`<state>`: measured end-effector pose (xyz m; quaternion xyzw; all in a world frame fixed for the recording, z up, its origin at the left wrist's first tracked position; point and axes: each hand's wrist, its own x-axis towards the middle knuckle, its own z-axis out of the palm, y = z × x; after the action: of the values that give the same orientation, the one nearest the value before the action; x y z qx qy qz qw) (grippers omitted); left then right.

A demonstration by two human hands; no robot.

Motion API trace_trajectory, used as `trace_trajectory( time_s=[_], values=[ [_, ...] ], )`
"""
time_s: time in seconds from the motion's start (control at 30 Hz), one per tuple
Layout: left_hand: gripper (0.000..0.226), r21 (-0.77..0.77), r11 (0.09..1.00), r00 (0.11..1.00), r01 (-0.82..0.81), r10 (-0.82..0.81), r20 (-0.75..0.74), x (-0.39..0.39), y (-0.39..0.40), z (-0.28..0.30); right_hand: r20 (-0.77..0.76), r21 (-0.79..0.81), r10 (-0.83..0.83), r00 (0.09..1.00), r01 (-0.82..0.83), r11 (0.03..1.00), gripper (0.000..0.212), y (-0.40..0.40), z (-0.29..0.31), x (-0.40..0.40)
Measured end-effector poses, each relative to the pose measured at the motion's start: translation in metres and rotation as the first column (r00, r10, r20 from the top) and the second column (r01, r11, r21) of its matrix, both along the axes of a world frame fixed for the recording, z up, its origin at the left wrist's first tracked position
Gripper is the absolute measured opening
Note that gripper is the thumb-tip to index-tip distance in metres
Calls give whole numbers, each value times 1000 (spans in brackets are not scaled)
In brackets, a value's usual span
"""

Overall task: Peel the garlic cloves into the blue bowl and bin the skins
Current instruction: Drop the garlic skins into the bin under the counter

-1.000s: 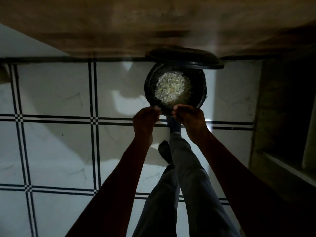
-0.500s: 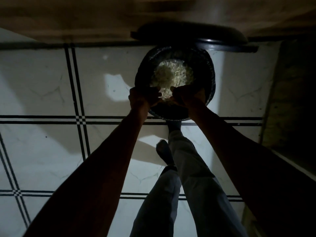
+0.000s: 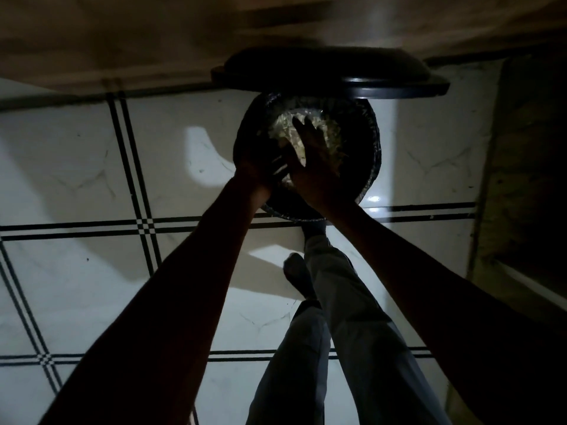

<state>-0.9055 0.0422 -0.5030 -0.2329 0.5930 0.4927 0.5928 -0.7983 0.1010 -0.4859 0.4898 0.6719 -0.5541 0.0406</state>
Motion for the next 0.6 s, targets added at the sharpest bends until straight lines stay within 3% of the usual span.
trace_trajectory(
  time_s=[0.07, 0.13, 0.2, 0.27, 0.33, 0.4, 0.5, 0.6],
  values=[
    [49, -4, 996, 996, 90, -90, 4, 9, 3, 4, -46, -89, 91, 995, -95, 991, 55, 2, -11, 9],
    [50, 23, 996, 996, 84, -83, -42, 15, 5, 8, 121, -247, 97, 988, -65, 967, 51, 5, -20, 23],
    [52, 57, 993, 990, 104, -98, -104, 18, 2, 9, 216, -191, 19, 976, 23, 981, 57, 11, -21, 32],
    [49, 9, 986, 977, 167, -164, -134, 21, -3, 0, 52, -77, -79, 995, 83, 994, 58, 8, -8, 27],
    [49, -26, 979, 970, 200, -202, -132, 28, 5, 8, -149, -158, -46, 988, 23, 987, 58, 2, -6, 24],
    [48, -17, 972, 964, 234, -234, -124, 33, 9, 15, -39, -204, 82, 996, -88, 975, 52, 3, -15, 29],
    [57, 95, 975, 969, 199, -181, -171, 23, -2, 17, 158, -175, -168, 973, 195, 965, 51, 19, -16, 42],
    [45, 67, 980, 976, 189, -180, -125, 13, -12, 24, 44, -141, -230, 972, 234, 962, 44, 22, 12, 47]
  ],
)
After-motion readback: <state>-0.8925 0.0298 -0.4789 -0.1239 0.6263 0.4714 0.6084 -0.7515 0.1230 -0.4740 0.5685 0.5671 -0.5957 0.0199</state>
